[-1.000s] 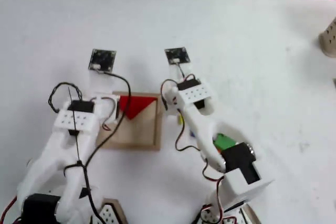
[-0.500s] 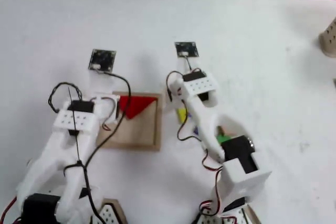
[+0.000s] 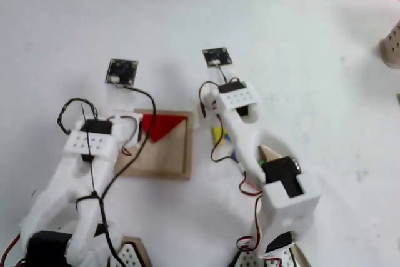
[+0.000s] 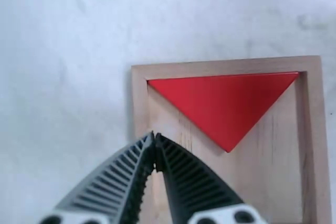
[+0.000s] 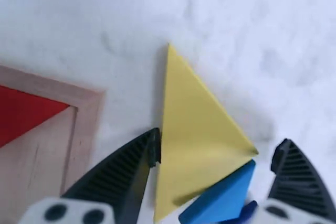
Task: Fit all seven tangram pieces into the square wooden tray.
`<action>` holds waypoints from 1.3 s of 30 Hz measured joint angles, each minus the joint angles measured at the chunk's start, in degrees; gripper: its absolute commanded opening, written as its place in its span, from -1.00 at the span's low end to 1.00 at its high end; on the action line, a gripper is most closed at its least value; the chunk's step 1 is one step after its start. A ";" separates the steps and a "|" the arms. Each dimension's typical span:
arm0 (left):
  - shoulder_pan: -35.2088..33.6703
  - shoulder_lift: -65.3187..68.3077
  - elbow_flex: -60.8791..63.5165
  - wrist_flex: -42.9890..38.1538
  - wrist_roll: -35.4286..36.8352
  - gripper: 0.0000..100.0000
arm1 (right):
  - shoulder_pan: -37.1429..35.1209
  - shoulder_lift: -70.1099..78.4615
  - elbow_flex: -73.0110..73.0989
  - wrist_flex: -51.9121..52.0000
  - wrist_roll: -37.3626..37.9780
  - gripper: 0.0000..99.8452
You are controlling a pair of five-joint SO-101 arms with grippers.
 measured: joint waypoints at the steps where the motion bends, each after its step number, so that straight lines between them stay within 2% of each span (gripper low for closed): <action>1: 0.00 0.00 0.00 0.00 0.00 -0.95 | 0.00 0.88 -1.23 0.88 0.00 -0.34; 9: 0.00 0.00 0.00 0.00 -0.09 -0.95 | -0.09 6.51 -9.05 8.18 -4.66 -0.35; 17: 0.00 0.00 0.00 0.00 -0.09 -0.95 | -0.09 7.30 -10.46 9.85 -7.03 -0.59; 21: 0.00 0.00 0.00 0.00 -0.09 -0.95 | 0.44 7.30 -10.90 9.85 -7.30 -0.64; 25: 0.00 0.00 0.00 0.00 -0.09 -0.95 | 1.05 7.30 -10.90 9.85 -7.30 -0.63; 31: 0.00 0.00 0.00 0.00 -0.09 -0.95 | 0.79 7.30 -10.90 10.81 -5.27 -0.29; 39: 0.09 0.00 0.00 0.00 -0.09 -0.95 | 0.88 7.38 -16.09 11.43 2.20 -0.33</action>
